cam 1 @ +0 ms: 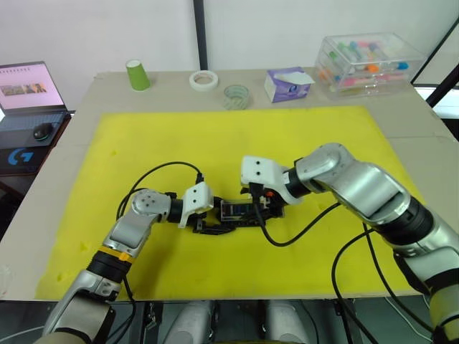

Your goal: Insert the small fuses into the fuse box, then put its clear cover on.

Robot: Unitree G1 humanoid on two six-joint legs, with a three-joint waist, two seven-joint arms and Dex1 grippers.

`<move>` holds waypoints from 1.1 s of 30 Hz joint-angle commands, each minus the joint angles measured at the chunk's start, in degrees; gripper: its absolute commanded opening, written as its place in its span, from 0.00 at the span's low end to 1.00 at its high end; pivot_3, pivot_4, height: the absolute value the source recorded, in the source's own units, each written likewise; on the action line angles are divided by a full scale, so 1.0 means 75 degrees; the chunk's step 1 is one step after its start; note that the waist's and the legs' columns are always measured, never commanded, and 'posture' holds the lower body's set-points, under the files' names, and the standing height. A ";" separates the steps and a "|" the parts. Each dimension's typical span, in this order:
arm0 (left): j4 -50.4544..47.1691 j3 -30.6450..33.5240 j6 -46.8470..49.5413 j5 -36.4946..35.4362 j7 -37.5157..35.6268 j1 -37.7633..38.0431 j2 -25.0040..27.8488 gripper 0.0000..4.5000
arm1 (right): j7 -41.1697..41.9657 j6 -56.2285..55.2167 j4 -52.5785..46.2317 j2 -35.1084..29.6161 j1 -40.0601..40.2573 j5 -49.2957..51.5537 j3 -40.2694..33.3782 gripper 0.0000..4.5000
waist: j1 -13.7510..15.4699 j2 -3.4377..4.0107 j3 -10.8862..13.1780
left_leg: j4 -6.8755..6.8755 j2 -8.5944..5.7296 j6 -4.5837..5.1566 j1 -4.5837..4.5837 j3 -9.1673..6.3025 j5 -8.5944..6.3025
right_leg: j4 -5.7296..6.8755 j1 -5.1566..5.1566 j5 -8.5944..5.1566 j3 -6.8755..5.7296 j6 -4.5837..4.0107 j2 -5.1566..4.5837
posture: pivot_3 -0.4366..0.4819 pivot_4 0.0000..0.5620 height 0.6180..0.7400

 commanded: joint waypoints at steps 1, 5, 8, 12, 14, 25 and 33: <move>0.0061 -0.0132 0.0020 0.0193 0.0080 0.0095 -0.0035 0.61 | 0.0045 -0.0146 -0.0046 -0.0011 -0.0083 -0.0088 -0.0075 0.78 | 0.0001 0.0000 0.0000 | 0.0000 0.0000 0.0000 0.0000 0.0000 0.0000 | 0.0000 0.0000 0.0000 0.0000 0.0000 0.0000 | 0.48 0.27 1.00; 0.0043 -0.0137 0.0019 0.0199 0.0074 0.0114 -0.0026 0.61 | 0.0109 -0.0118 -0.0136 -0.0025 -0.0072 -0.0029 -0.0122 0.78 | 0.0001 0.0000 0.0000 | 0.0000 0.0000 0.0000 0.0000 0.0000 0.0000 | 0.0000 0.0000 0.0000 0.0000 0.0000 0.0000 | 0.48 0.27 1.00; 0.0018 -0.0133 0.0026 0.0193 0.0067 0.0132 -0.0012 0.61 | 0.0217 -0.0021 -0.0276 -0.0066 -0.0110 0.0158 -0.0315 0.78 | 0.0001 0.0000 0.0000 | 0.0000 0.0000 0.0000 0.0000 0.0000 0.0000 | 0.0000 0.0000 0.0000 0.0000 0.0000 0.0000 | 0.48 0.27 1.00; 0.0038 -0.0127 0.0032 0.0191 0.0060 0.0121 -0.0009 0.61 | 0.0414 0.0137 -0.0336 -0.0112 -0.0311 0.0670 -0.1114 0.78 | 0.0003 0.0000 0.0000 | 0.0000 0.0000 0.0000 0.0000 0.0000 0.0000 | 0.0000 0.0000 0.0000 0.0000 0.0000 0.0000 | 0.48 0.27 1.00; 0.0054 -0.0126 0.0030 0.0193 0.0064 0.0111 -0.0016 0.61 | 0.0504 0.0093 -0.0396 -0.0173 -0.0274 0.0903 -0.1460 0.78 | 0.0005 0.0000 0.0000 | 0.0000 0.0000 0.0000 0.0000 0.0000 0.0000 | -0.0001 0.0001 0.0000 0.0000 0.0000 0.0000 | 0.48 0.27 1.00; 0.0183 -0.0115 -0.0008 0.0220 0.0043 0.0044 -0.0022 0.61 | 0.0126 -0.1732 -0.0470 0.0245 0.1508 0.1075 -0.2398 0.19 | -0.0008 -0.0005 -0.0003 | 0.0002 0.0000 0.0000 0.0001 -0.0004 0.0000 | 0.0000 0.0005 0.0000 -0.0003 0.0001 -0.0001 | 0.48 0.27 1.00; 0.0211 -0.0137 -0.0020 0.0243 0.0012 0.0028 -0.0005 0.61 | -0.0015 -0.1674 -0.0516 0.0546 0.1484 0.1500 -0.2830 0.00 | 0.0001 -0.0005 -0.0003 | 0.0004 -0.0001 0.0000 0.0002 -0.0008 0.0000 | -0.0002 0.0009 0.0000 -0.0005 0.0001 0.0000 | 0.48 0.27 1.00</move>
